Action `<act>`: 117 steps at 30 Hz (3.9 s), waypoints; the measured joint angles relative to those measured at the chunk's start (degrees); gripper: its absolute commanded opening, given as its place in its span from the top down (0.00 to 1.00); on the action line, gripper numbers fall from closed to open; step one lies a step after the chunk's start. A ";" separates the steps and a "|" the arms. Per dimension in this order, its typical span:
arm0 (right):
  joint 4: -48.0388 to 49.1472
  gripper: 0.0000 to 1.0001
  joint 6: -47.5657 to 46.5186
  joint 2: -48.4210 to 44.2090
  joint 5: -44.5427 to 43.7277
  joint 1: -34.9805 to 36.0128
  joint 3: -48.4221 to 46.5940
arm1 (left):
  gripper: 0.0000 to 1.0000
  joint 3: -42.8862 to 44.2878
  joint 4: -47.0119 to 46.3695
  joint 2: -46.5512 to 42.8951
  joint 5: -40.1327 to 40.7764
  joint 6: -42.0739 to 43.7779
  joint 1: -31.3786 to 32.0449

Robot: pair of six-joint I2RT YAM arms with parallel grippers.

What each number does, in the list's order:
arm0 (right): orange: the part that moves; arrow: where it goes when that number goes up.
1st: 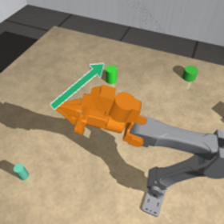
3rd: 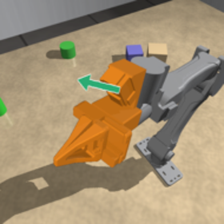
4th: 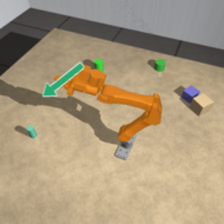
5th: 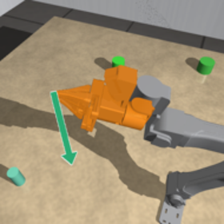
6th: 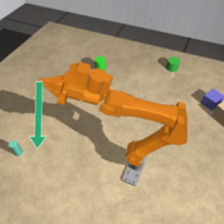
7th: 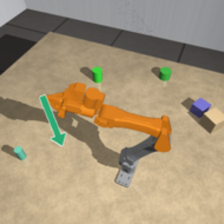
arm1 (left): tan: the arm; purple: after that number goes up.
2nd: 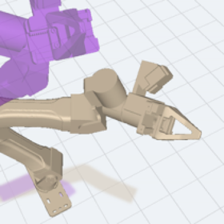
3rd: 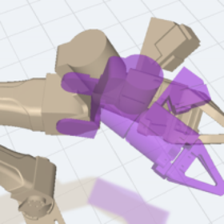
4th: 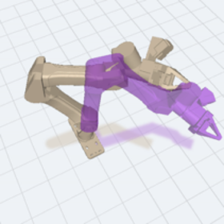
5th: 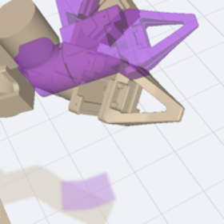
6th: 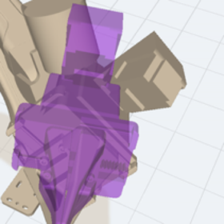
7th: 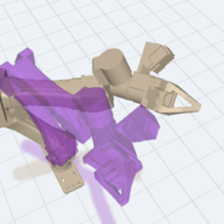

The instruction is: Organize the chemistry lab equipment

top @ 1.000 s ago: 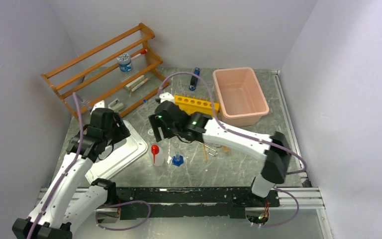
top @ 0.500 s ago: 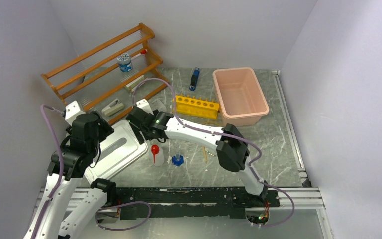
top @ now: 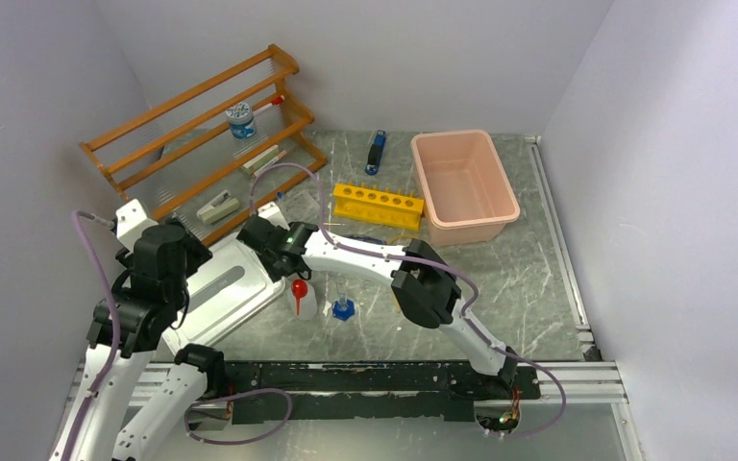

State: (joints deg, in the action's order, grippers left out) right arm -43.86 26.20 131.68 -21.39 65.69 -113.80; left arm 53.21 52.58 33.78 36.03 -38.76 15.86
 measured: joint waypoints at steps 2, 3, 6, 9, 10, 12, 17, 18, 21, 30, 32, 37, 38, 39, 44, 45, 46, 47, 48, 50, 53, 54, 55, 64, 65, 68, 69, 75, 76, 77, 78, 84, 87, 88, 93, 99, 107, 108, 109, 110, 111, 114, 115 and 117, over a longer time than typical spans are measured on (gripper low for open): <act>0.39 0.38 -0.09 0.50 -0.20 0.00 -0.42 | 0.28 0.00 0.00 0.22 0.00 0.22 0.00; 0.61 0.38 -0.09 0.76 -0.28 -0.02 -0.44 | 0.28 0.00 0.00 0.26 0.00 0.42 0.00; 0.90 0.37 -0.11 1.60 -0.48 -0.07 -0.50 | 0.28 0.00 0.00 0.28 0.00 0.68 0.00; 1.01 0.44 -0.11 2.34 -0.48 -0.13 -0.55 | 0.28 0.00 0.00 0.28 0.00 1.01 0.00; 0.98 0.50 -0.13 2.45 -0.50 -0.13 -0.55 | 0.28 0.00 0.00 0.28 -0.02 1.07 0.00; 1.22 0.60 -0.28 2.47 -0.55 -0.13 -0.55 | 0.28 0.00 0.00 0.28 -0.02 1.11 0.00; 2.43 0.69 -0.79 2.47 -0.50 -0.22 -0.57 | 0.28 0.00 0.02 0.28 0.00 1.46 0.00; 2.51 0.69 -0.87 2.45 -0.48 -0.22 -0.57 | 0.28 0.00 0.00 0.28 0.00 1.46 0.00; 2.84 0.69 -1.25 1.90 -0.48 -0.26 -0.57 | 0.28 0.00 0.02 0.24 -0.02 1.46 0.00; 3.80 0.69 -3.13 -11.19 2.16 -2.23 0.59 | 0.27 0.00 -0.44 0.24 -2.64 2.14 0.00; 4.13 0.69 -3.41 -16.02 2.95 -4.00 0.66 | 0.27 0.00 -1.36 0.22 -4.98 3.13 0.00; 3.87 0.69 -4.50 -25.59 3.48 -12.07 0.70 | 0.26 -0.81 -6.99 -0.74 -13.09 6.54 0.00; 3.61 0.69 -4.87 -27.12 3.41 -14.40 0.81 | 0.26 -1.16 -8.44 -0.96 -14.75 7.19 0.00; 3.39 0.69 -5.27 -28.48 3.23 -16.76 1.07 | 0.26 -1.49 -9.99 -1.03 -16.72 8.07 0.00; 1.66 0.69 -7.37 -32.89 3.67 -31.12 3.13 | 0.26 -1.70 -14.93 0.85 -24.15 11.45 0.00; 1.33 0.69 -7.85 -33.07 3.67 -34.21 3.23 | 0.26 -1.70 -15.91 1.73 -25.55 12.15 0.00; 1.03 0.69 -8.28 -33.07 3.69 -37.03 3.30 | 0.26 -1.73 -16.81 2.60 -26.80 12.68 0.02; 0.72 0.69 -8.57 -32.96 3.80 -39.52 3.54 | 0.26 -1.75 -17.66 3.48 -27.82 13.00 0.02; 0.52 0.69 -8.74 -32.81 3.85 -41.40 3.80 | 0.27 -1.77 -18.56 4.48 -29.00 13.40 0.02; 0.46 0.70 -8.94 -32.06 4.11 -45.07 4.57 | 0.27 -1.84 -20.61 6.16 -31.01 14.16 0.02; 0.90 0.70 -8.63 -29.94 4.07 -48.24 6.38 | 0.26 -2.60 -24.30 8.74 -33.20 14.88 0.02; 0.92 0.70 -8.26 -28.28 3.98 -48.70 6.60 | 0.26 -2.71 -25.05 9.53 -33.64 14.95 0.02; 1.11 0.70 -8.07 -26.73 3.89 -49.13 6.62 | 0.26 -2.71 -25.92 10.62 -34.23 15.02 0.02; 3.78 0.70 -5.66 -10.91 3.80 -50.88 6.54 | 0.27 -2.32 -33.86 21.11 -39.85 16.48 0.04; 3.85 0.70 -5.68 -9.88 3.85 -51.36 6.54 | 0.27 -2.29 -34.71 21.99 -40.11 16.68 0.04; 4.46 0.69 -6.56 -8.11 4.98 -52.74 6.45 | 0.27 -2.19 -36.70 23.85 -40.30 17.03 0.04; 4.61 0.69 -7.13 -7.65 5.86 -53.18 6.08 | 0.27 -2.03 -37.00 24.33 -40.35 17.14 0.04; 6.38 0.67 -11.65 -4.81 9.90 -54.01 3.91 | 0.27 -0.28 -39.08 27.08 -40.70 17.42 0.04; 6.47 0.66 -12.33 -4.48 10.40 -54.05 3.89 | 0.27 0.00 -39.26 27.41 -40.79 17.42 0.04; 6.56 0.66 -13.27 -4.17 11.26 -54.05 3.89 | 0.27 0.28 -39.36 27.69 -40.81 17.42 0.04; 6.67 0.66 -14.25 -3.76 12.11 -54.05 3.89 | 0.27 0.72 -39.45 28.13 -40.87 17.44 0.04; 7.67 0.64 -22.93 -2.38 17.27 -54.99 3.89 | 0.27 2.27 -39.54 29.42 -41.29 17.40 0.04; 8.33 0.62 -27.10 -2.36 19.26 -55.49 3.89 | 0.27 2.73 -39.67 29.68 -41.27 17.40 0.04; 8.57 0.62 -27.96 -2.34 19.67 -55.65 3.89 | 0.27 2.82 -39.71 29.77 -41.29 17.40 0.04; 9.75 0.60 -30.88 -1.51 21.16 -56.15 3.87 | 0.27 3.78 -40.65 30.91 -41.24 17.38 0.04; 10.64 0.50 -31.76 -0.92 21.44 -56.15 3.87 | 0.29 5.46 -41.97 33.81 -41.70 17.55 0.04; 12.68 0.30 -30.69 -0.92 22.16 -56.15 4.28 | 0.28 6.45 -44.00 36.28 -44.06 18.45 0.04; 12.72 0.30 -30.34 -0.96 22.25 -56.15 4.31 | 0.28 6.54 -44.02 36.30 -44.11 18.56 0.04; 12.72 0.29 -29.99 -1.14 22.34 -56.19 4.31 | 0.28 6.73 -43.98 36.37 -44.13 18.71 0.04; 12.70 0.29 -29.70 -1.44 22.47 -56.19 4.35 | 0.28 7.19 -43.98 36.50 -44.15 18.91 0.04; 12.66 0.28 -29.46 -1.84 22.47 -56.19 4.37 | 0.28 7.50 -44.00 36.52 -44.15 19.06 0.04; 12.28 0.28 -27.91 -4.39 22.10 -56.19 4.74 | 0.28 8.37 -44.09 36.50 -44.09 19.43 0.07; 12.22 0.27 -27.26 -5.55 21.81 -56.19 4.76 | 0.28 8.44 -44.11 36.44 -44.04 19.52 0.04; 12.20 0.26 -25.81 -8.22 20.96 -56.19 4.98 | 0.27 8.44 -43.87 36.22 -43.82 19.54 0.04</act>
State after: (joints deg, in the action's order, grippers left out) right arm -31.66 0.38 123.46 -0.43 9.50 -108.81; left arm 61.65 8.71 70.00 -7.79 -19.22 15.90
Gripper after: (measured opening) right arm 0.725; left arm 0.721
